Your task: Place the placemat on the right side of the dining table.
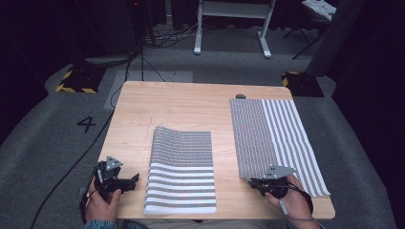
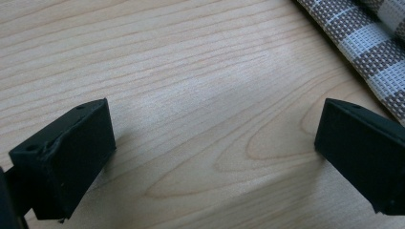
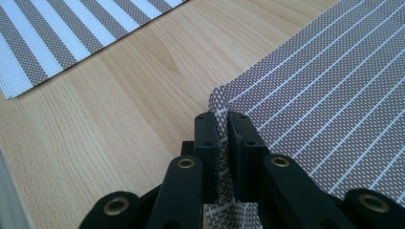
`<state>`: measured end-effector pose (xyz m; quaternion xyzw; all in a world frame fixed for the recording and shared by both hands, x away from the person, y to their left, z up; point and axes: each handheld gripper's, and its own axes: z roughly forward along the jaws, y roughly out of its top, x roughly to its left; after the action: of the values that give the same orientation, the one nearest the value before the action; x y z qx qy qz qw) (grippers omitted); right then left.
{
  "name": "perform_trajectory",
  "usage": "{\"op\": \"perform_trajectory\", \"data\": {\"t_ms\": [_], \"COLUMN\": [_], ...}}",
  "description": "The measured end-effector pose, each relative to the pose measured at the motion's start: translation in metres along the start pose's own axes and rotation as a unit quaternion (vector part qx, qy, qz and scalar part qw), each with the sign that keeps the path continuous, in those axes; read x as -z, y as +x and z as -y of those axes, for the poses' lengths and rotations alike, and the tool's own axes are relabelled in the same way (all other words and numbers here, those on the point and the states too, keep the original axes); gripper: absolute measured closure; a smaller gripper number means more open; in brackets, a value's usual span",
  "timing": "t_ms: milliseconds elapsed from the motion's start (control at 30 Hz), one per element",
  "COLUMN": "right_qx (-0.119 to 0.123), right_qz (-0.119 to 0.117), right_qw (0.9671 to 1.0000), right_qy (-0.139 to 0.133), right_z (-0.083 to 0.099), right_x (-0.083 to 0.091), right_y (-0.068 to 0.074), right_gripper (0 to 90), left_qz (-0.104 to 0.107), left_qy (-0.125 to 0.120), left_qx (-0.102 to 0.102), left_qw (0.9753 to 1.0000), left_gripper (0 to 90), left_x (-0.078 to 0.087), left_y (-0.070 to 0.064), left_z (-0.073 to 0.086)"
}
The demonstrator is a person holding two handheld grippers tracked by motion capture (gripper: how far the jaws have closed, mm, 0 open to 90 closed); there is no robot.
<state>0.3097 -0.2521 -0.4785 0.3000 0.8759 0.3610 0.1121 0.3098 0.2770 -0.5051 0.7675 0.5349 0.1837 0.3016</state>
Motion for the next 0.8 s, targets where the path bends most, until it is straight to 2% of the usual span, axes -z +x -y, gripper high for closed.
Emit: {"op": "perform_trajectory", "data": {"t_ms": [367, 400, 433, 500, 567, 633, 667, 700, 800], "right_qx": [0.001, -0.005, -0.002, -0.015, -0.030, -0.028, -0.022, -0.021, -0.011], "right_qz": [-0.002, -0.002, -0.004, -0.014, -0.035, -0.037, -0.032, -0.027, -0.016], "right_qw": [1.0000, 1.0000, 1.0000, 0.9998, 0.9986, 0.9977, 0.9976, 0.9973, 0.9983], "right_qy": [0.000, -0.002, -0.002, -0.004, -0.027, -0.049, -0.057, -0.065, -0.055], "right_z": [-0.001, -0.001, -0.001, -0.002, -0.003, -0.007, -0.009, -0.012, -0.015], "right_x": [-0.002, -0.002, -0.001, 0.000, 0.000, 0.004, 0.007, 0.010, 0.019], "right_y": [0.001, 0.002, 0.001, 0.002, 0.005, 0.008, 0.009, 0.010, 0.007], "right_gripper": [81.3, 79.8, 76.9, 66.1, 57.8, 54.5, 55.6, 60.6, 77.6], "left_qz": [0.000, -0.002, 0.000, -0.001, -0.001, -0.001, -0.001, -0.001, -0.001], "left_qy": [0.000, 0.000, 0.001, 0.001, 0.001, 0.001, 0.001, 0.001, 0.000], "left_qx": [0.000, 0.000, -0.001, 0.000, 0.000, 0.000, 0.000, 0.000, 0.000], "left_qw": [1.0000, 1.0000, 1.0000, 1.0000, 1.0000, 1.0000, 1.0000, 1.0000, 1.0000], "left_gripper": [0.1, 0.1, 0.1, 0.1, 0.1, 0.1, 0.1, 0.1, 0.1], "left_x": [0.000, 0.000, 0.000, 0.000, 0.000, 0.000, 0.000, 0.000, 0.001], "left_y": [0.000, 0.000, 0.000, 0.000, 0.000, 0.000, 0.000, 0.000, 0.000], "left_z": [0.000, 0.000, 0.000, 0.000, 0.000, 0.000, 0.000, 0.000, 0.001]}}
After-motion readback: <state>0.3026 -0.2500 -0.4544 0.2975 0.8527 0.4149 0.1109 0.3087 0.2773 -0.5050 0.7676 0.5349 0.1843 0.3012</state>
